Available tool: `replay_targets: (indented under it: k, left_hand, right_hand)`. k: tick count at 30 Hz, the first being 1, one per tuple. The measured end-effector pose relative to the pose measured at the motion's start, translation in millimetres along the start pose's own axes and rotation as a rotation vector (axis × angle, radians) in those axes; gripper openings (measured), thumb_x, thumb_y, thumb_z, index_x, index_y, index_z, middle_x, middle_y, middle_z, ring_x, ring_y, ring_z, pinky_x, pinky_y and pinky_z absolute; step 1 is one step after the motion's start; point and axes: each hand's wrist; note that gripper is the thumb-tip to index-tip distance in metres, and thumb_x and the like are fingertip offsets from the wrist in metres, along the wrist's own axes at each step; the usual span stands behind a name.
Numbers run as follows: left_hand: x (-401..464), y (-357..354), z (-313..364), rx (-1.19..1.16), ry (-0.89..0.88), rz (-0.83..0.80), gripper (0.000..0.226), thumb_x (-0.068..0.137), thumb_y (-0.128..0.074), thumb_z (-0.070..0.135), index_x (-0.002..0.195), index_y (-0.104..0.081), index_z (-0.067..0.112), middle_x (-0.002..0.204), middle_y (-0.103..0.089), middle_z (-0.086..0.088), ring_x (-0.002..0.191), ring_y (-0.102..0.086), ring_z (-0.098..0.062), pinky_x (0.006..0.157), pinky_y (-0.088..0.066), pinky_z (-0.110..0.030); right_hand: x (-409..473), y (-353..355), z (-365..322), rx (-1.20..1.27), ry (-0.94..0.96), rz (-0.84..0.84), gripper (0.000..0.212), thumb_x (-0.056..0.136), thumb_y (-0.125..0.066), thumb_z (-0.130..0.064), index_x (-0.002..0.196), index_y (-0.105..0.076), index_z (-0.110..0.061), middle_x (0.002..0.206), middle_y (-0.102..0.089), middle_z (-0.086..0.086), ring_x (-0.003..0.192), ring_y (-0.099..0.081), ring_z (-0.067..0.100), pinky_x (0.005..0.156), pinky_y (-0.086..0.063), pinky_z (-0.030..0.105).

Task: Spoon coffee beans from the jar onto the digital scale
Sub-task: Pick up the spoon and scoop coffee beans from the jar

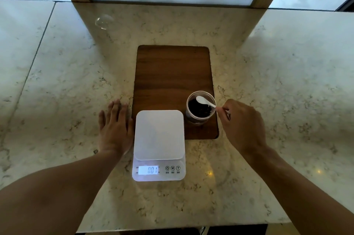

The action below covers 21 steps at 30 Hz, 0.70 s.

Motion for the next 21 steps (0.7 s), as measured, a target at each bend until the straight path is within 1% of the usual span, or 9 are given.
replay_targets:
  k: [2, 5, 9, 13, 16, 18, 21]
  left_hand:
    - [0.1, -1.6, 0.4, 0.0, -0.004, 0.007, 0.065, 0.096, -0.018, 0.045, 0.151, -0.03, 0.013, 0.163, -0.021, -0.012, 0.152, -0.007, -0.025, 0.121, -0.001, -0.048]
    - [-0.2, -1.7, 0.1, 0.001, -0.005, 0.011, 0.063, 0.096, -0.02, 0.043, 0.151, -0.029, 0.014, 0.162, -0.022, -0.012, 0.152, -0.009, -0.025, 0.121, 0.0, -0.046]
    - [-1.1, -0.9, -0.1, -0.002, 0.004, 0.004, 0.063, 0.096, -0.023, 0.042, 0.151, -0.031, 0.013, 0.162, -0.023, -0.011, 0.152, -0.009, -0.024, 0.121, 0.0, -0.046]
    - [-0.7, 0.0, 0.4, 0.001, 0.008, 0.005, 0.063, 0.096, -0.023, 0.042, 0.151, -0.03, 0.013, 0.162, -0.022, -0.011, 0.152, -0.008, -0.025, 0.121, 0.001, -0.045]
    - [-1.2, 1.4, 2.2, -0.004, 0.006, 0.008, 0.063, 0.095, -0.024, 0.042, 0.15, -0.033, 0.013, 0.162, -0.023, -0.011, 0.152, -0.009, -0.025, 0.121, 0.001, -0.045]
    - [-1.4, 2.6, 2.9, -0.007, 0.007, 0.009, 0.062, 0.096, -0.025, 0.041, 0.15, -0.034, 0.013, 0.162, -0.024, -0.011, 0.152, -0.009, -0.025, 0.121, 0.0, -0.045]
    - [-1.3, 4.0, 3.8, -0.01, 0.005, 0.005, 0.061, 0.096, -0.026, 0.04, 0.15, -0.033, 0.013, 0.162, -0.023, -0.011, 0.152, -0.008, -0.025, 0.121, 0.0, -0.045]
  right_hand:
    - [2.5, -1.9, -1.5, 0.012, 0.008, -0.017, 0.023, 0.093, -0.063, -0.025, 0.076, -0.062, -0.01, 0.063, -0.061, 0.003, 0.048, -0.05, 0.018, 0.046, -0.037, 0.025]
    - [3.9, -8.1, -4.5, 0.015, 0.001, -0.096, 0.023, 0.096, -0.059, -0.027, 0.08, -0.062, -0.011, 0.066, -0.059, 0.002, 0.053, -0.051, 0.017, 0.048, -0.04, 0.028]
    - [7.4, -10.9, -8.4, 0.064, 0.001, -0.12, 0.022, 0.096, -0.061, -0.026, 0.079, -0.06, -0.012, 0.064, -0.05, -0.005, 0.052, -0.045, 0.012, 0.046, -0.029, 0.024]
    - [4.7, -4.2, -9.7, 0.065, 0.034, -0.133, 0.023, 0.096, -0.061, -0.028, 0.078, -0.058, -0.013, 0.064, -0.051, -0.005, 0.051, -0.048, 0.014, 0.047, -0.033, 0.025]
    - [2.6, 3.4, -9.1, 0.051, 0.088, -0.14, 0.023, 0.095, -0.062, -0.027, 0.079, -0.059, -0.011, 0.065, -0.056, -0.002, 0.05, -0.051, 0.018, 0.046, -0.04, 0.027]
    - [3.9, 8.9, -6.5, 0.038, 0.122, -0.11, 0.023, 0.094, -0.063, -0.025, 0.077, -0.058, -0.01, 0.063, -0.058, 0.002, 0.047, -0.051, 0.021, 0.044, -0.042, 0.029]
    - [10.9, 15.7, -1.7, -0.005, 0.111, -0.076, 0.024, 0.094, -0.062, -0.024, 0.076, -0.057, -0.009, 0.061, -0.058, 0.004, 0.046, -0.051, 0.022, 0.043, -0.044, 0.03]
Point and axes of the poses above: each hand's wrist, its own x-axis towards the middle knuckle, its own y-axis out of the back of the hand, z = x × y
